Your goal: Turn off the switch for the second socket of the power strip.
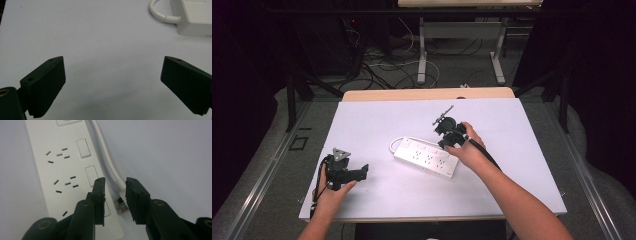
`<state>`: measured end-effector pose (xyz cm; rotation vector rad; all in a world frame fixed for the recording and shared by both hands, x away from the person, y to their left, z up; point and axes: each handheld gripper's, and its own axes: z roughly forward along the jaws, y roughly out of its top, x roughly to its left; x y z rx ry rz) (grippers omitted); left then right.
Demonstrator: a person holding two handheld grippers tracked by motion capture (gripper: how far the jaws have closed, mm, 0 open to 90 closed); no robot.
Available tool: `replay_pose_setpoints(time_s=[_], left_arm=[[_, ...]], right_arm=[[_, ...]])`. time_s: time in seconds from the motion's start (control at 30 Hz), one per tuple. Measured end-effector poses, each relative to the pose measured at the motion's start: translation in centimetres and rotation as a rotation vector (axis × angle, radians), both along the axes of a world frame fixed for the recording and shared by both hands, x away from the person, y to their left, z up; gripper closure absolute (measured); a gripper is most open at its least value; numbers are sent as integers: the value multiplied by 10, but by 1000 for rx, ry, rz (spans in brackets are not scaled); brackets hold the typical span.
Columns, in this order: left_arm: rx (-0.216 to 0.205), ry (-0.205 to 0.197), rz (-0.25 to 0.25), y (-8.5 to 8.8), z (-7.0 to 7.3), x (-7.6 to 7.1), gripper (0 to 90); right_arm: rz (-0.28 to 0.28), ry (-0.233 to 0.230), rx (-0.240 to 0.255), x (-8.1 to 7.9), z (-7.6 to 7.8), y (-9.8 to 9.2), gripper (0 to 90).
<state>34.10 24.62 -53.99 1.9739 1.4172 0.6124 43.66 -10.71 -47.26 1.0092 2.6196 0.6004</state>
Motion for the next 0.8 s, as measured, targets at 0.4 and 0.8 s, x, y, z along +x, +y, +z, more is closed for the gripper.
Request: replay_pose_setpoints(time_s=[0.4, 0.8], left_arm=[[0, 0, 0, 0, 0, 0, 58], [2, 1, -2, 0, 0, 0, 58]], right_arm=[[22, 57, -15, 5, -9, 12, 898], [71, 77, -51, 10, -22, 22, 900]])
